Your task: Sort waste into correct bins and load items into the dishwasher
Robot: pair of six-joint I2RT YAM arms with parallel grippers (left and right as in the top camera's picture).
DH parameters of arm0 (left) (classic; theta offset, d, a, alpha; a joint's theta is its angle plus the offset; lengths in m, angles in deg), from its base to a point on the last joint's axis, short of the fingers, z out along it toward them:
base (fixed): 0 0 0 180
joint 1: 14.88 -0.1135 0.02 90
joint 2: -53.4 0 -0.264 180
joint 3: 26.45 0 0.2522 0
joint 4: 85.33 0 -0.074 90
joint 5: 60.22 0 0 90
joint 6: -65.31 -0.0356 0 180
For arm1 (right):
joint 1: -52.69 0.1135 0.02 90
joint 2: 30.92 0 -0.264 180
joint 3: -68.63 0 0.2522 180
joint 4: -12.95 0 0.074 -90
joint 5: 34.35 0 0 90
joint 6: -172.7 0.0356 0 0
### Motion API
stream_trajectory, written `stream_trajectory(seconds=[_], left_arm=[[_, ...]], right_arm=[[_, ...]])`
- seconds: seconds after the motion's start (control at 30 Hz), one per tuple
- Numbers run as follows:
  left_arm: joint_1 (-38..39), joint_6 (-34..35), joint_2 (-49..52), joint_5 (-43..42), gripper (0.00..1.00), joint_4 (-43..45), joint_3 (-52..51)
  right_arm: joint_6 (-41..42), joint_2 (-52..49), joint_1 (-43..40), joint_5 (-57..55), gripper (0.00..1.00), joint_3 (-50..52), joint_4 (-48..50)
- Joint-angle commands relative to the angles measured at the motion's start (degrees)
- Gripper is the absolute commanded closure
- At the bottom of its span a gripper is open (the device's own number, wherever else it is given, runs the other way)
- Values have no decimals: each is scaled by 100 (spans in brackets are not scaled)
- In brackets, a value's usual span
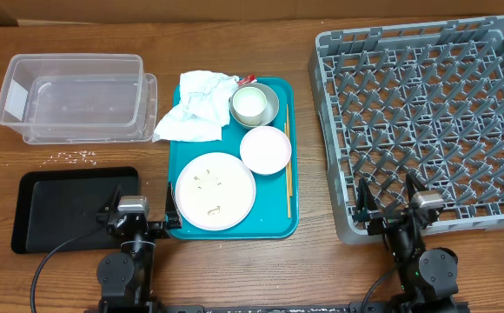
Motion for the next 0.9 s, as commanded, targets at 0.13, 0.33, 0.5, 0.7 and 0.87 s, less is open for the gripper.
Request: stream_trajectory(seconds=[0.13,0.33,0.5,0.7,0.87], left_arm=[[42,-127,-61,-39,0,20,-35],[42,-127,-61,-39,0,22,-35],[44,262,-61,-424,0,212,-35],[44,721,-61,-1764,0,1626,-35],[39,367,-59,-1541,0,3141,-35]], right_arm=[[-20,68,-22,24,0,59,20],[-20,68,-22,24,0,59,20],[-20,68,-22,24,0,59,20],[-20,68,-22,24,0,59,20],[-20,68,-22,24,0,59,20]])
